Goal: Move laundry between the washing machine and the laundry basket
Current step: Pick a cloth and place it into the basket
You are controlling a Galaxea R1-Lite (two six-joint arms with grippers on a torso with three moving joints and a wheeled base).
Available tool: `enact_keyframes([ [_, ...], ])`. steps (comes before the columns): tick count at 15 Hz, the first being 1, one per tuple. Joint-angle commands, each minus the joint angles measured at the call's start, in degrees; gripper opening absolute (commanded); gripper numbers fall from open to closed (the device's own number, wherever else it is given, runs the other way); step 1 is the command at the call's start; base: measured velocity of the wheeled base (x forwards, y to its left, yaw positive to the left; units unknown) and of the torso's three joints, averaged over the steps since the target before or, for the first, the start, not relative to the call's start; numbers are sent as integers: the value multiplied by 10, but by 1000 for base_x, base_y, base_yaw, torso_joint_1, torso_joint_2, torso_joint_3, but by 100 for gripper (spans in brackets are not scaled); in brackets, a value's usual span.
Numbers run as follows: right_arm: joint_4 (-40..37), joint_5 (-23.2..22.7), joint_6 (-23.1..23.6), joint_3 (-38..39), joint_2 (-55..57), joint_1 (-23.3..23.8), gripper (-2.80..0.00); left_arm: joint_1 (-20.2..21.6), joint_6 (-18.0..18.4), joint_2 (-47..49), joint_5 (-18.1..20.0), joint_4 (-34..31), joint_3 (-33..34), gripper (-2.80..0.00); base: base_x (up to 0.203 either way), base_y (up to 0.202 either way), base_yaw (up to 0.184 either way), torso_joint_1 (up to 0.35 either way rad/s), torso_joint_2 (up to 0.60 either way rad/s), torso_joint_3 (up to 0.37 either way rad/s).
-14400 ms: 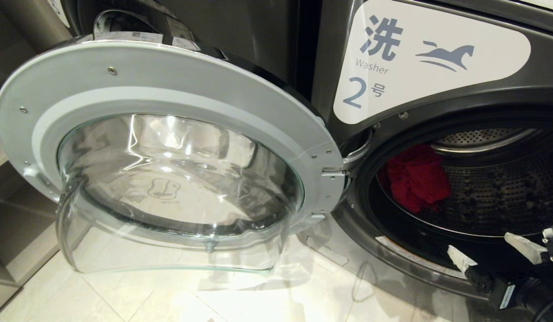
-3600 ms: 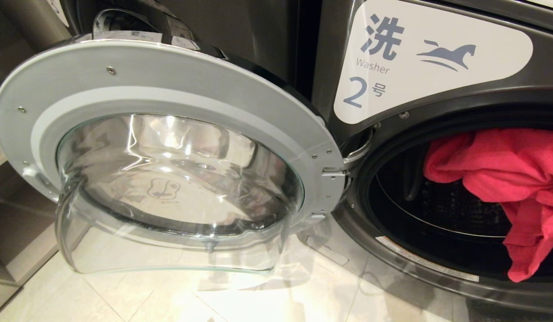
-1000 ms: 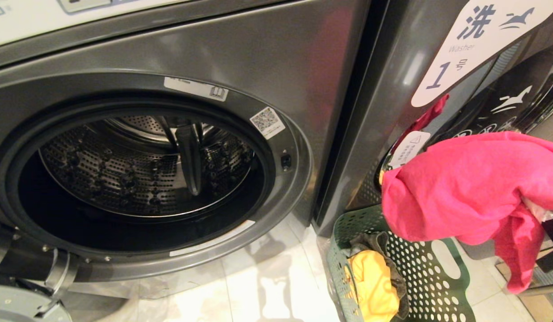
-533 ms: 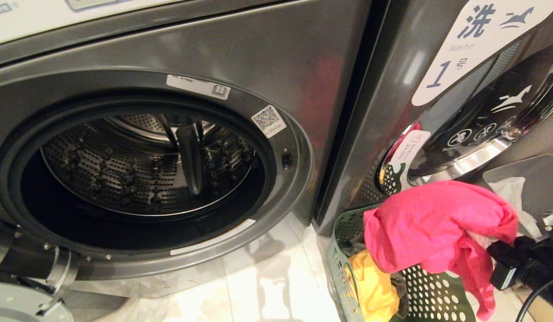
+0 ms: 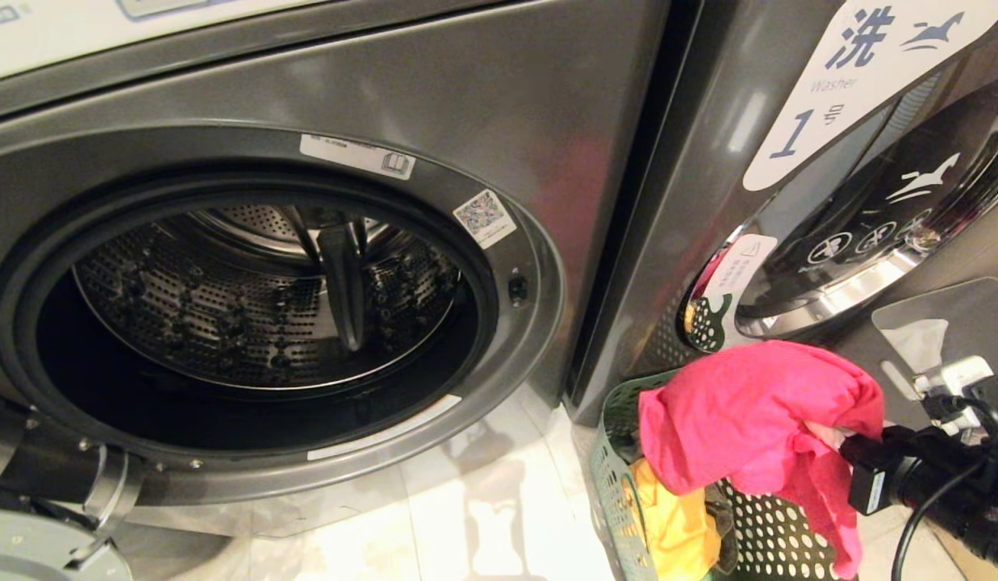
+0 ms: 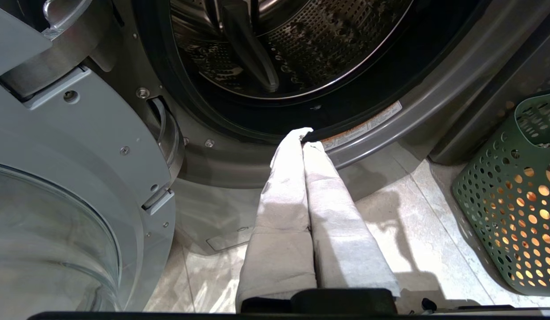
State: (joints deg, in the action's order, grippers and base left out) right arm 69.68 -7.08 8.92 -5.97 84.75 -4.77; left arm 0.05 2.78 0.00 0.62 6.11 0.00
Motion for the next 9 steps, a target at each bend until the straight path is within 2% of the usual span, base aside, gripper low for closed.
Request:
enact_keyframes([
  [1,4,0,2,-12,14,0,-280,0,0,1,0,0,23,-280,0,0,0,0,0,0],
  [2,3,0,3,-9,14,-1,-93,0,0,1,0,0,23,-280,0,0,0,0,0,0],
  [3,5,0,2,-9,14,0,0,0,0,1,0,0,23,-280,0,0,0,0,0,0],
  [9,22,0,1,-7,17,0,0,0,0,1,0,0,23,-280,0,0,0,0,0,0],
])
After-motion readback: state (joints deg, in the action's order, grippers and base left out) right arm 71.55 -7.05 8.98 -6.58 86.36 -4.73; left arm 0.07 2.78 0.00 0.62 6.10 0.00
